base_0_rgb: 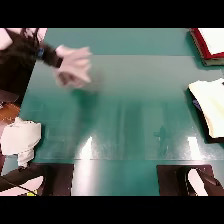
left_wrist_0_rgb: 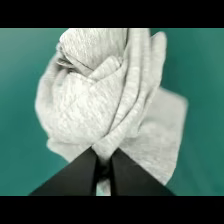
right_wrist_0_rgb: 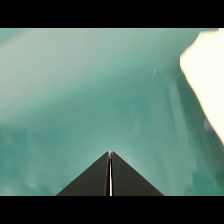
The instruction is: Fold the shirts.
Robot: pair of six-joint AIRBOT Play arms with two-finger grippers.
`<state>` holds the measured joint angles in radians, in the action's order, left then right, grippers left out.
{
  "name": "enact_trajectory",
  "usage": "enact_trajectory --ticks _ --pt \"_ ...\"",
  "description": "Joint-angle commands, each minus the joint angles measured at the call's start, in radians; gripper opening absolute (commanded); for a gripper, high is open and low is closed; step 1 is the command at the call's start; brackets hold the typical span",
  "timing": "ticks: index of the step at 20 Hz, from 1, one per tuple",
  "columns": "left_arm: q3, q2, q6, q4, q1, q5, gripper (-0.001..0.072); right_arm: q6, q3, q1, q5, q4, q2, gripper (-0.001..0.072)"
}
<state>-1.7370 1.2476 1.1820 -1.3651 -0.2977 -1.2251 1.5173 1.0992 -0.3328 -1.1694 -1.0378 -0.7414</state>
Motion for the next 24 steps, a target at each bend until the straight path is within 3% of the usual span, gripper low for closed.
enact_trajectory --ticks 1,6,8,10,11,15,18,24 --pt "-0.156 -0.015 -0.258 0.465 -0.148 0.019 0.0029 0.000 0.100 0.000 0.016 0.000 0.000 0.0011" --pt "-0.143 0.119 -0.291 0.416 -0.247 0.010 0.0030 0.000 0.169 0.000 0.011 0.000 0.000 0.0010" --pt "-0.138 0.209 -0.239 0.402 -0.230 0.026 0.0036 0.000 0.177 0.000 0.003 0.000 0.000 0.0011" --pt "-0.114 0.288 -0.127 0.396 -0.206 0.068 0.0562 0.000 0.177 0.000 -0.020 -0.004 0.000 0.0011" --pt "-0.092 0.312 -0.084 0.394 -0.188 0.076 0.0641 0.000 0.177 0.000 -0.029 -0.005 0.000 0.0011" --pt "-0.052 0.320 0.013 0.349 -0.053 -0.053 0.0640 0.000 0.177 0.000 -0.029 -0.006 0.000 0.0010" --pt "0.025 0.315 0.077 0.423 0.035 -0.200 0.0639 0.000 0.177 0.000 -0.028 -0.010 0.000 0.0010" --pt "0.449 0.300 0.012 0.483 -0.031 -0.106 0.0640 0.000 0.177 0.000 -0.034 -0.010 0.000 0.0010"
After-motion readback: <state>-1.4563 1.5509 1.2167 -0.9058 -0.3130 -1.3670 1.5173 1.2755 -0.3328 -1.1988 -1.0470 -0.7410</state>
